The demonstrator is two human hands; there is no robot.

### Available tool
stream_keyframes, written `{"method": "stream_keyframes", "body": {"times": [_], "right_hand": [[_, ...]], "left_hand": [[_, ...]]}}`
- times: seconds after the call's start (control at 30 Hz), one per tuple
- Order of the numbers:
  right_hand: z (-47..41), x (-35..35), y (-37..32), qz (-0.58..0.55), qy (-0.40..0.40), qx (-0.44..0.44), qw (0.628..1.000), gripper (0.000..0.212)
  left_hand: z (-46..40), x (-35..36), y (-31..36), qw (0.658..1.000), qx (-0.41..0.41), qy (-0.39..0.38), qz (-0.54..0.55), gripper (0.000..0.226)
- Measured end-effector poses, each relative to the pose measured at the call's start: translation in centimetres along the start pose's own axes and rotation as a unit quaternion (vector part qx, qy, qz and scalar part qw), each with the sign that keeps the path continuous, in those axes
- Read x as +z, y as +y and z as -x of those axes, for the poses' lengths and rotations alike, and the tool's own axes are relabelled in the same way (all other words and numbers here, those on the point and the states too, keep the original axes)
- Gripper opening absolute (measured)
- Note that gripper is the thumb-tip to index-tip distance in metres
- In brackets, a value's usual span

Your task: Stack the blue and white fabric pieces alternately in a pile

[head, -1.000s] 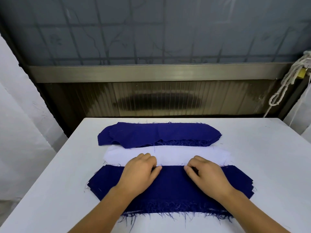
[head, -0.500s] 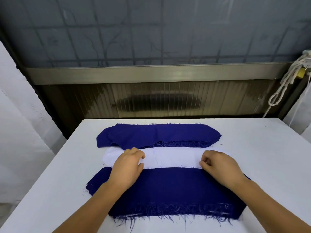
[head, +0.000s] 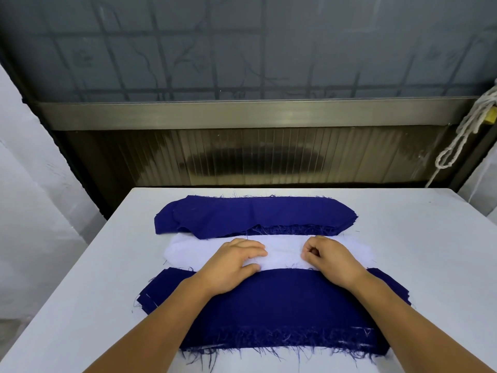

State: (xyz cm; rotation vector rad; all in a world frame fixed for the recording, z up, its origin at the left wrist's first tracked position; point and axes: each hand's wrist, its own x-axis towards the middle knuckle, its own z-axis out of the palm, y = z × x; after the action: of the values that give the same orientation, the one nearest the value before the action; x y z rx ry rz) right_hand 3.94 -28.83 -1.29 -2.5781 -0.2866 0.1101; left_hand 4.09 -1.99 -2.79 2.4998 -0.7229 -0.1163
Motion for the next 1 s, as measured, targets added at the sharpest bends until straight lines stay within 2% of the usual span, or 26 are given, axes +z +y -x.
{"method": "stream_keyframes", "body": {"times": [0.2, 0.37, 0.67, 1.0], "right_hand": [[-0.2, 0.1, -0.5, 0.039, 0.003, 0.009, 0.999, 0.028], [0.0, 0.4, -0.4, 0.08, 0.007, 0.012, 0.997, 0.028], [-0.7, -0.2, -1.0, 0.031, -0.024, 0.054, 0.998, 0.034], [-0.5, 1.1, -0.3, 0.048, 0.033, 0.039, 0.998, 0.034]], "left_hand": [[0.1, 0.5, 0.0, 0.998, -0.012, 0.059, -0.028, 0.035], [0.6, 0.7, 0.2, 0.986, -0.036, 0.115, -0.111, 0.03], [0.6, 0.4, 0.3, 0.989, -0.055, 0.119, -0.06, 0.022], [0.5, 0.3, 0.5, 0.985, -0.095, 0.137, -0.033, 0.02]]}}
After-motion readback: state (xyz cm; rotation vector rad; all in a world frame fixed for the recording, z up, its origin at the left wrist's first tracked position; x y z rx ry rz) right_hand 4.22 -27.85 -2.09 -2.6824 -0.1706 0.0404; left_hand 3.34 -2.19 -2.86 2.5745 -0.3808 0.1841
